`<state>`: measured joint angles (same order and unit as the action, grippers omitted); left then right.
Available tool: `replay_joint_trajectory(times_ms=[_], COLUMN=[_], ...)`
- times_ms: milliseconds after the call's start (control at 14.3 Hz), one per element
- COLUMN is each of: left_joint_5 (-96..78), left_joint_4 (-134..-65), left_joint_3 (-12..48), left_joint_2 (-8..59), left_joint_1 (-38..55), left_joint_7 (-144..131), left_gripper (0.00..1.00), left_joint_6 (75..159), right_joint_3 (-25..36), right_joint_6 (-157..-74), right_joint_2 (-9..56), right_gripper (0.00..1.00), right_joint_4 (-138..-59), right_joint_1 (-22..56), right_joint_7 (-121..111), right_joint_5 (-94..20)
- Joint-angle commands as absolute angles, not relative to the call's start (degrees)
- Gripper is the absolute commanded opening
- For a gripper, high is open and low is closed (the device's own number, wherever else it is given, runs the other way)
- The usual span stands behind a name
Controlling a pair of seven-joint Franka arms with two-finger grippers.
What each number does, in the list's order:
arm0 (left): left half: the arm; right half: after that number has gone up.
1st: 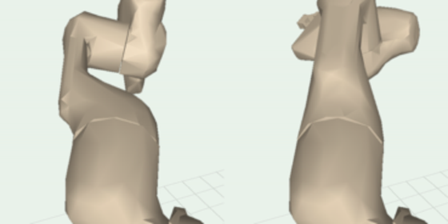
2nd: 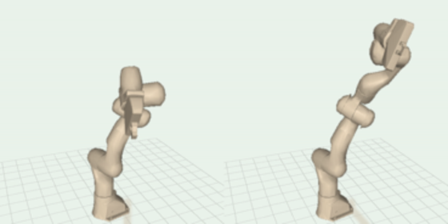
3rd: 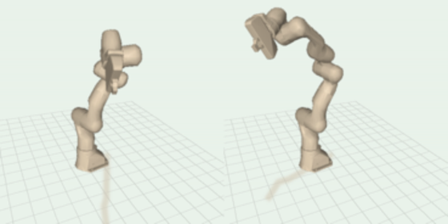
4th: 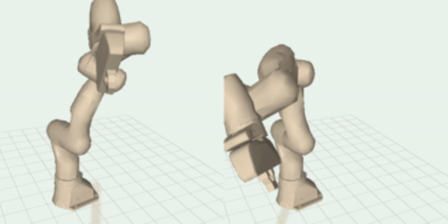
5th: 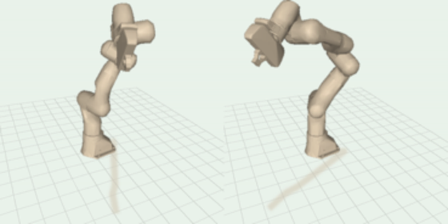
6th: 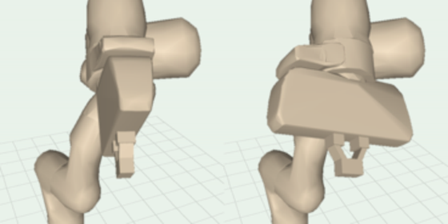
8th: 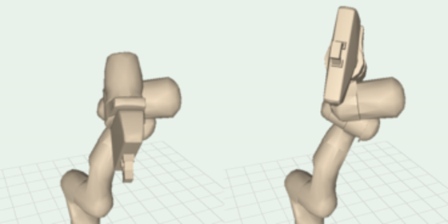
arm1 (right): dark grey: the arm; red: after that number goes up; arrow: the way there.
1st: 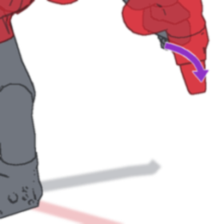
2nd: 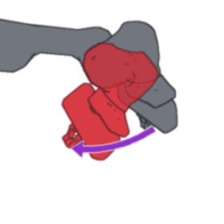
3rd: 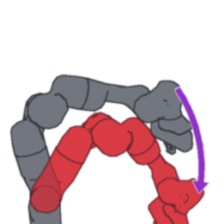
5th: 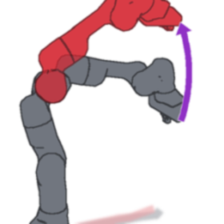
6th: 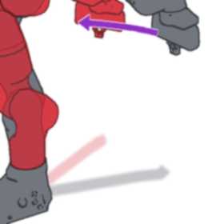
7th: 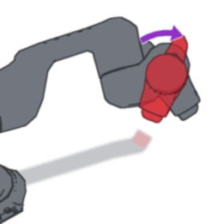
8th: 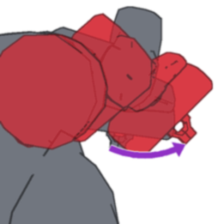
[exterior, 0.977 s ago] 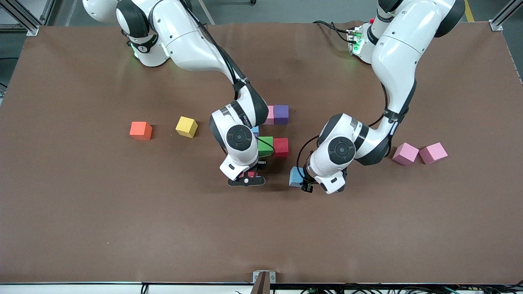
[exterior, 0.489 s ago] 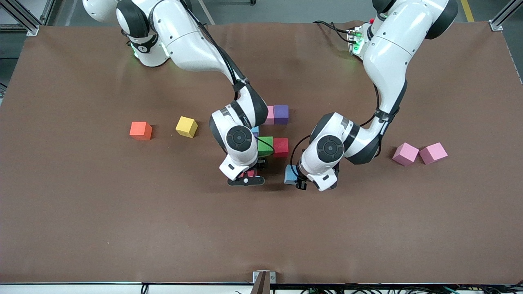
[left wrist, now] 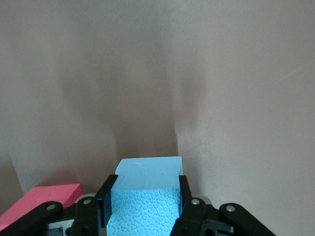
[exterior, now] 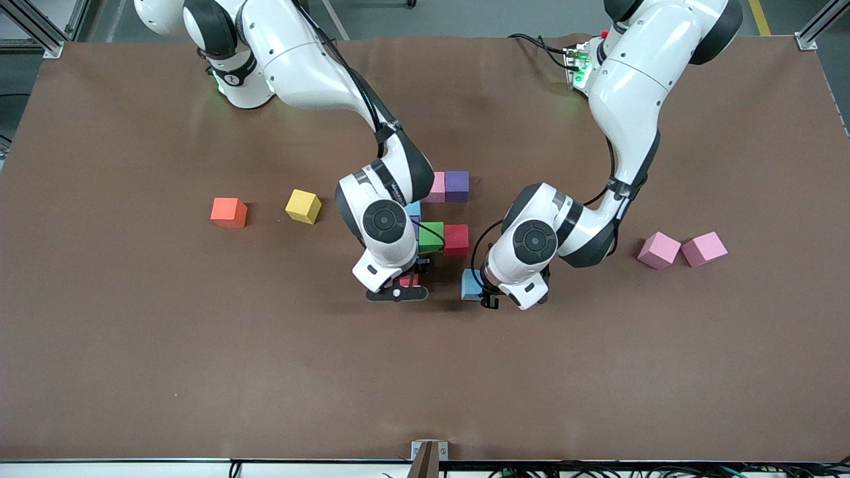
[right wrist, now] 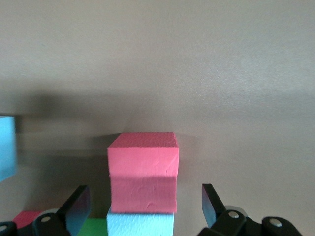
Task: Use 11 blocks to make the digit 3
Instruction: 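Lower cyan beside red with the left gripper while the right gripper withdraws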
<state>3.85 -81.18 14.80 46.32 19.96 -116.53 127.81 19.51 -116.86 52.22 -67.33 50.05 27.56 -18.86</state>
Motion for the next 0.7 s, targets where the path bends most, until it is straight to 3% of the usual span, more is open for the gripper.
replay_joint_trajectory(times_ms=[0, 628], left_joint_5=[2.7, 2.5], left_joint_4=[-76.6, -67.0], left_joint_3=[14.1, 11.3], left_joint_2=[49.0, 54.5], left_joint_1=[21.9, 27.9], left_joint_7=[-118.4, -118.5], left_gripper=[0.20, 0.20], left_joint_6=[126.4, 121.6], right_joint_3=[19.5, 20.5], right_joint_6=[-114.3, -100.1], right_joint_2=[47.8, 39.1], right_gripper=[1.00, 1.00], right_joint_4=[-70.0, -70.0], right_joint_1=[49.2, 28.9], right_joint_7=[27.2, 9.1], right_joint_5=[-18.6, -17.2])
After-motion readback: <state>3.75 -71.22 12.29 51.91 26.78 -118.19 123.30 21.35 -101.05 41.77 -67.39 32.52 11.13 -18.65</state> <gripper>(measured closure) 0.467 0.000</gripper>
